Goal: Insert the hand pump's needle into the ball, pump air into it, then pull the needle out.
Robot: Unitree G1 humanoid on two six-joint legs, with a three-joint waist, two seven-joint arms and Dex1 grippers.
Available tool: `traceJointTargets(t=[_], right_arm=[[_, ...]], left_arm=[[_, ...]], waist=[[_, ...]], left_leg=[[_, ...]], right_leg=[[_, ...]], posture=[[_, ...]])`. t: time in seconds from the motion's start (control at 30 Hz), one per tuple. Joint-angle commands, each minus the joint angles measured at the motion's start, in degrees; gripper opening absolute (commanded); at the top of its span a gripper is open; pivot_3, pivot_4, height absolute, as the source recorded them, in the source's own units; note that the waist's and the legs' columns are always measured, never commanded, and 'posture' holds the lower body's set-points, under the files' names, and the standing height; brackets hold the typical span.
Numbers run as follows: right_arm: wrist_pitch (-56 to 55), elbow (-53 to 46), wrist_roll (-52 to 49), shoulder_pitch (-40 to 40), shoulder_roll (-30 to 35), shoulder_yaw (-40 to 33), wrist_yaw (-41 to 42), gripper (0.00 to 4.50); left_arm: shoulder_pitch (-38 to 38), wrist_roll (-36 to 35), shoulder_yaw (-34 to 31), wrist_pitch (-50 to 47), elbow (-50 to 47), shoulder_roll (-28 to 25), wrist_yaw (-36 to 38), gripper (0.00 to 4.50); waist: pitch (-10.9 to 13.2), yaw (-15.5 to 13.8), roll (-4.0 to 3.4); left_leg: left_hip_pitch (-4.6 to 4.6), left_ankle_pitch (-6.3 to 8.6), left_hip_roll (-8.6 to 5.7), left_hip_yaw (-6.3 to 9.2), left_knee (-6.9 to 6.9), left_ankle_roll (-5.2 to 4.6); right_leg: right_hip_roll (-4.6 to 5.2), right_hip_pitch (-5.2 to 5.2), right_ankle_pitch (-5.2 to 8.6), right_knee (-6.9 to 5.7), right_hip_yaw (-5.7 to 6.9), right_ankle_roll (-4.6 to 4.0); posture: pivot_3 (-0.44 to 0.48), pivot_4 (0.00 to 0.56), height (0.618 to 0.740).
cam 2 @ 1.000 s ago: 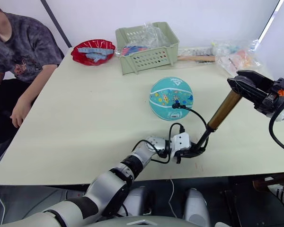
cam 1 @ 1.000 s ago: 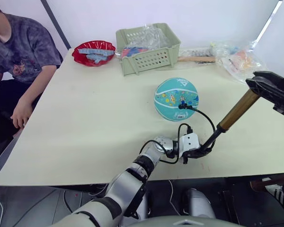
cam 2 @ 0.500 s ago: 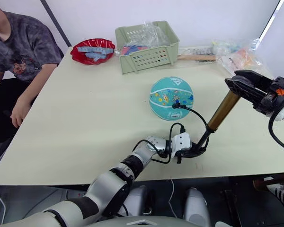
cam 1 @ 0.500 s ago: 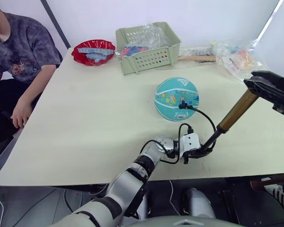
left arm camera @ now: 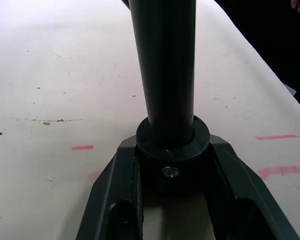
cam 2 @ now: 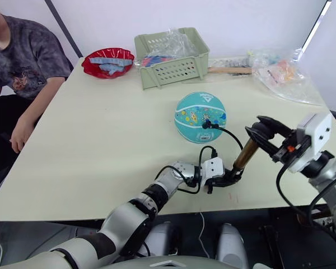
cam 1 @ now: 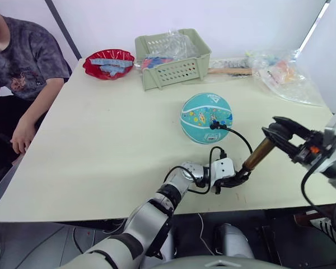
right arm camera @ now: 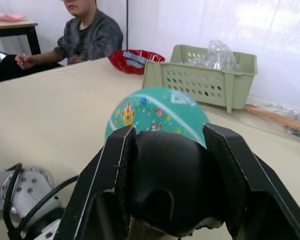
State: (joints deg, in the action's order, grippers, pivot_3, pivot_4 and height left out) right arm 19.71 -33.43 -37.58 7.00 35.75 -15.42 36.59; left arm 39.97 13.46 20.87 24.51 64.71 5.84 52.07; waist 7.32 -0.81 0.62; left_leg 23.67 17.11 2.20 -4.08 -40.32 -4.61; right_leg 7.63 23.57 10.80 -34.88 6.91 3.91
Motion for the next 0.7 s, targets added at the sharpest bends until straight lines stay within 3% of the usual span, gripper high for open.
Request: traceJointTargets(t=[0.03,0.23,0.47,0.63,0.7], right_arm=[[-2.07,3.66,5.48,3.25,-2.76,6.72,0.88,1.63],[-3.8,6.05,7.61,4.59,-6.28,9.12,0.84,1.63],[-2.71,4.4,6.38,1.87,-5.58,6.88,0.72,1.63],[2.6,0.96,-0.05,-6.28,-0.73,0.28,-0.2,1.63],[4.89,1.04,-2.73,-9.3,2.23,-3.38,0.02,1.63]], left_arm=[[-1.92,2.52,2.38,-1.57,3.29,-0.41,0.81,1.13],[-1.87,2.47,2.28,-1.72,3.27,-0.47,0.69,1.13],[-2.03,2.43,2.3,-1.78,3.17,-0.39,0.8,1.13],[-2.06,2.4,2.32,-1.78,3.15,-0.41,0.8,1.13],[-2.1,2.35,2.33,-1.81,3.14,-0.37,0.83,1.13]], waist=[[-0.05,0.04,-0.02],[-0.14,0.08,-0.05],[-0.18,0.08,0.01],[-0.14,0.09,-0.04],[0.11,0.07,-0.39]], left_leg=[[-0.01,0.0,0.01,0.01,0.0,0.0],[-0.03,0.0,0.06,0.0,0.0,0.0],[-0.03,0.0,0.07,0.0,0.0,0.0],[0.01,0.0,0.08,-0.01,0.0,0.0],[0.04,0.0,0.06,-0.03,-0.01,0.0]], right_leg=[[-0.01,0.0,0.0,0.0,0.0,0.0],[-0.02,0.01,0.11,0.0,-0.03,-0.19],[-0.02,0.02,0.12,0.0,-0.04,-0.22],[0.0,0.04,0.12,-0.01,-0.05,-0.24],[0.05,0.05,0.12,-0.02,-0.08,-0.24]], posture=[[0.0,0.15,0.74],[0.0,0.15,0.74],[0.0,0.15,0.74],[0.0,0.15,0.74],[0.0,0.15,0.74]])
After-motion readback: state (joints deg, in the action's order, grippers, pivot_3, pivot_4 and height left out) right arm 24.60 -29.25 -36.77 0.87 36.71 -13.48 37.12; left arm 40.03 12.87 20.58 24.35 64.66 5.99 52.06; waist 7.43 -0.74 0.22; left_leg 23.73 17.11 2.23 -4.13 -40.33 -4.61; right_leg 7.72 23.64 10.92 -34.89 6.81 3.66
